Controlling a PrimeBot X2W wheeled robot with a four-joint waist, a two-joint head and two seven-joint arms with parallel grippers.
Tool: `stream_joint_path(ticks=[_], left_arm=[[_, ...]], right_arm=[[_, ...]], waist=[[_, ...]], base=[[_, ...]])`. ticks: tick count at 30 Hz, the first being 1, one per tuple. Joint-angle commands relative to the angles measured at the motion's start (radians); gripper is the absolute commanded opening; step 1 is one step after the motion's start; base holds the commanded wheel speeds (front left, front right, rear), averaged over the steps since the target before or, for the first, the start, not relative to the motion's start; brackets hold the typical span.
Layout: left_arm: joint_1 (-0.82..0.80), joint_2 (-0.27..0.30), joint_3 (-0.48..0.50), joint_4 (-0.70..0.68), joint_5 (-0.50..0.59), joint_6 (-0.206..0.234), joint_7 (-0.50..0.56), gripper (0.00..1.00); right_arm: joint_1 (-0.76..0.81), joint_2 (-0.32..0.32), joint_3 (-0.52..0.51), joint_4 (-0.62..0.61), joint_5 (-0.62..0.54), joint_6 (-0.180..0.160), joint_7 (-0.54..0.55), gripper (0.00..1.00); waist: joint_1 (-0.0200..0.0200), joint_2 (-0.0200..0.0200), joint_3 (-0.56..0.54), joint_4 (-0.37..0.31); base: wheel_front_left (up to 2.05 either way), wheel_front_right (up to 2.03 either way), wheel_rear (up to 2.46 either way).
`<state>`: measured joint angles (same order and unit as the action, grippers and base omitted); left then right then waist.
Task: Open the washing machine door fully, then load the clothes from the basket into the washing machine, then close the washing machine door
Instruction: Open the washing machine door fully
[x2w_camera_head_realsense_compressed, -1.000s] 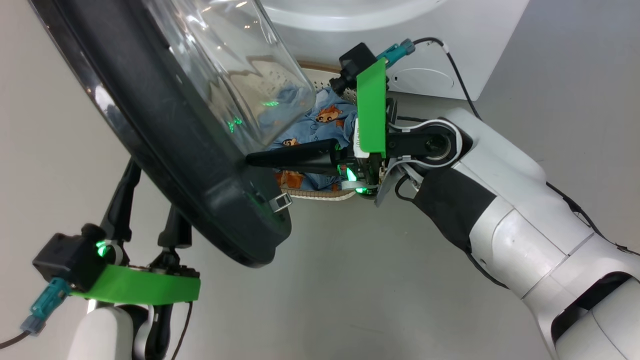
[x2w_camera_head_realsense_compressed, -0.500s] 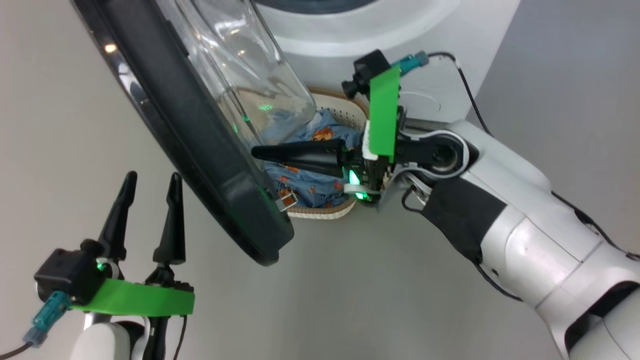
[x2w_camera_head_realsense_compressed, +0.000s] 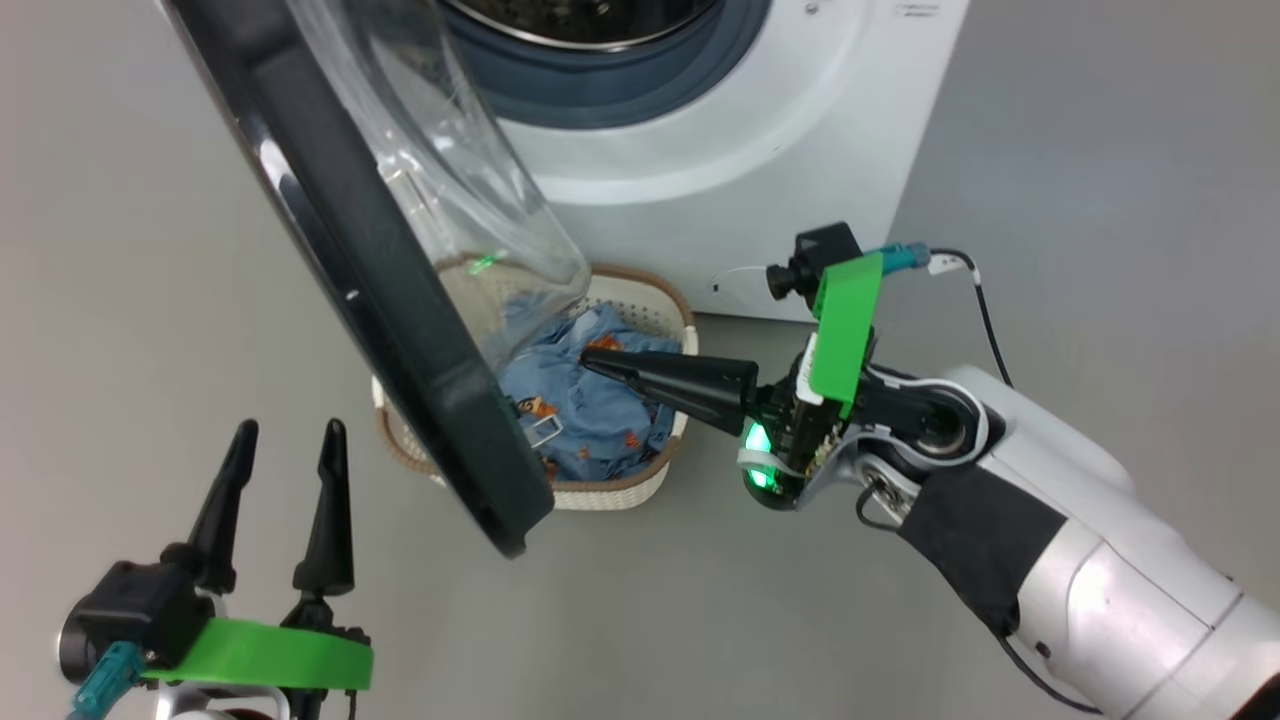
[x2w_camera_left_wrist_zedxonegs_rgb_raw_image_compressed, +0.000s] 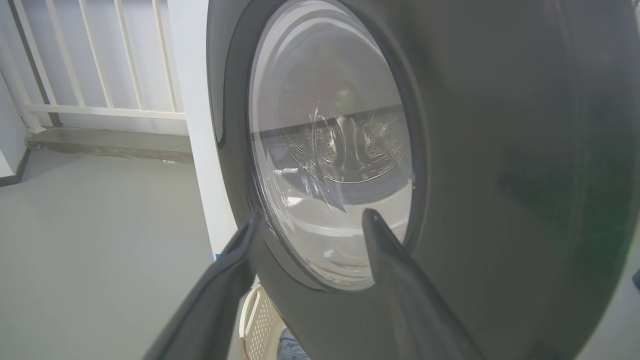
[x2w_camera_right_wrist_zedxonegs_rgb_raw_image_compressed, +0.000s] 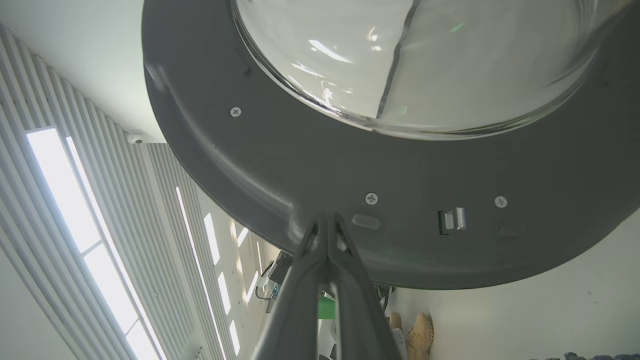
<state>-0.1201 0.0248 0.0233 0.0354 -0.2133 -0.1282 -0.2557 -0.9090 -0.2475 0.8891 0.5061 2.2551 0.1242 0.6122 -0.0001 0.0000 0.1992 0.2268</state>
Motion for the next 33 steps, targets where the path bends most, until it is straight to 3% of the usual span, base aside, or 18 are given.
stream_joint_path(ticks=[1,12,14,16,17,18,26,33], left_arm=[[0.001,0.025,0.04,-0.021,0.013,-0.003,-0.006,1.0],[0.034,0.025,0.066,-0.032,0.016,-0.003,-0.006,1.0],[0.038,0.025,0.07,-0.033,0.017,-0.003,-0.006,1.0],[0.041,0.025,0.074,-0.033,0.019,-0.003,-0.006,1.0],[0.043,0.025,0.076,-0.034,0.019,-0.003,-0.006,1.0],[0.045,0.025,0.078,-0.034,0.017,-0.003,-0.006,1.0],[0.058,0.025,0.089,-0.035,0.016,-0.003,-0.006,1.0],[0.067,0.025,0.094,-0.036,0.014,-0.003,-0.006,1.0]], right_arm=[[0.043,0.003,-0.019,-0.04,0.006,0.007,-0.019,0.0],[0.19,-0.052,-0.09,-0.127,-0.007,0.007,-0.105,0.0],[0.217,-0.06,-0.11,-0.142,-0.013,0.007,-0.122,0.09],[0.243,-0.064,-0.132,-0.155,-0.024,0.007,-0.143,0.4],[0.256,-0.065,-0.146,-0.159,-0.032,0.007,-0.159,0.87],[0.268,-0.063,-0.159,-0.164,-0.041,0.007,-0.175,1.0],[0.343,-0.023,-0.31,-0.208,-0.186,0.007,-0.352,1.0],[0.38,0.025,-0.433,-0.24,-0.389,0.007,-0.537,1.0]], waist=[[0.0001,0.0,-0.044,-0.047],[0.0001,0.0,-0.08,-0.109],[0.0001,0.0,-0.084,-0.118],[0.0001,0.0,-0.088,-0.125],[0.0001,0.0,-0.091,-0.128],[0.0001,0.0,-0.093,-0.131],[0.0001,0.0,-0.105,-0.143],[0.0001,0.0,-0.12,-0.151]], base=[[0.0,0.0,0.0],[0.0,0.0,0.0],[0.0,0.0,0.0],[0.0,0.0,0.0],[0.0,0.0,0.0],[0.0,0.0,0.0],[0.0,0.0,0.0],[0.0,0.0,0.0]])
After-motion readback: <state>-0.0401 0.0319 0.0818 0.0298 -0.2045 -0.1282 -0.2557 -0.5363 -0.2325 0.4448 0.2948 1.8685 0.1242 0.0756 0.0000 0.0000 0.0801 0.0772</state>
